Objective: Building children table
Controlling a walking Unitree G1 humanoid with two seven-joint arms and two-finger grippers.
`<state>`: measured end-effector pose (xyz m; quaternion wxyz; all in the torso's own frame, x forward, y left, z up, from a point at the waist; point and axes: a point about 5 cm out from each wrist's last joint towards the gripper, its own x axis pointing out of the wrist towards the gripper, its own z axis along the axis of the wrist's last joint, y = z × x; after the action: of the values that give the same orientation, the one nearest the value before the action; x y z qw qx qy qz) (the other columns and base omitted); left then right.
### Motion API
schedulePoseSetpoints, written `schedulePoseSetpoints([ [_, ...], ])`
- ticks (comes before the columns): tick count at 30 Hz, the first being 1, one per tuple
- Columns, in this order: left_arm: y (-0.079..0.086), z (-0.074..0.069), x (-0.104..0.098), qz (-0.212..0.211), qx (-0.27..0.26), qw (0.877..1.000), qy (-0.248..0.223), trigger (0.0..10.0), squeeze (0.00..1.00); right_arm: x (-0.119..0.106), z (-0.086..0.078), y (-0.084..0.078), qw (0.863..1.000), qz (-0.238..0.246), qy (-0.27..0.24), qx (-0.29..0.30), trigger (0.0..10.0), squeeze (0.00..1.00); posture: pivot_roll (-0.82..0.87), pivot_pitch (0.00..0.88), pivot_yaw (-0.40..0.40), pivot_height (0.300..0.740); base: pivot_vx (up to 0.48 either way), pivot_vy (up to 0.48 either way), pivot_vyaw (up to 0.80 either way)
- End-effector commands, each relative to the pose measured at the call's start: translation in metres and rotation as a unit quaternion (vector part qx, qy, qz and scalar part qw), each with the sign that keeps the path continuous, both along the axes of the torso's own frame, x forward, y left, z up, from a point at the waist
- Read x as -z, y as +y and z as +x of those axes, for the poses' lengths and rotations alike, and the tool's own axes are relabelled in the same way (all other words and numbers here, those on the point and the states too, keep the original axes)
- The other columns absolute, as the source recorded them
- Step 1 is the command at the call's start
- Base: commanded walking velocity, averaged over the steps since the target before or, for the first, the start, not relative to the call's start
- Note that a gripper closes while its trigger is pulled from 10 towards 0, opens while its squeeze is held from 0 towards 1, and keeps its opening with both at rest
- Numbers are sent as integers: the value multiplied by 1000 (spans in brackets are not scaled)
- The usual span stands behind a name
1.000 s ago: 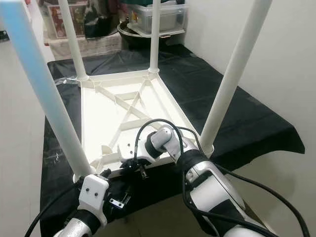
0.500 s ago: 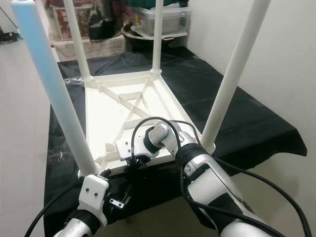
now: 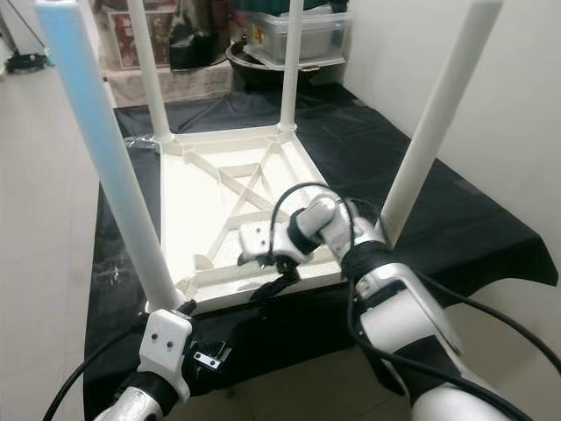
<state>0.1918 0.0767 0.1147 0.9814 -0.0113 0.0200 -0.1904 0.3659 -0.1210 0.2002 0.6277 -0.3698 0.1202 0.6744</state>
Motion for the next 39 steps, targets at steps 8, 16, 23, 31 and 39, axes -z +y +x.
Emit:
schedulePoseSetpoints([
  [8,3,0,7,7,-4,1000,9,10000,0,-20,7,-4,987,140,-36,74,10000,0,-77,13,-33,740,0,0,0],
  [16,6,1,8,9,-9,1000,9,10000,0,12,4,-8,884,345,-28,313,10000,0,-89,9,-10,740,0,0,0],
  [23,9,3,8,11,-10,1000,7,10000,0,40,-33,-1,803,444,-50,395,10000,0,-85,11,-6,740,0,0,0],
  [31,12,4,7,14,-23,1000,0,10000,0,49,-49,3,779,462,-58,421,10000,0,-87,7,-6,740,0,0,0],
  [39,16,6,8,19,-27,999,0,10000,0,73,-69,8,755,440,-31,486,10000,0,-82,5,4,740,-172,0,0],
])
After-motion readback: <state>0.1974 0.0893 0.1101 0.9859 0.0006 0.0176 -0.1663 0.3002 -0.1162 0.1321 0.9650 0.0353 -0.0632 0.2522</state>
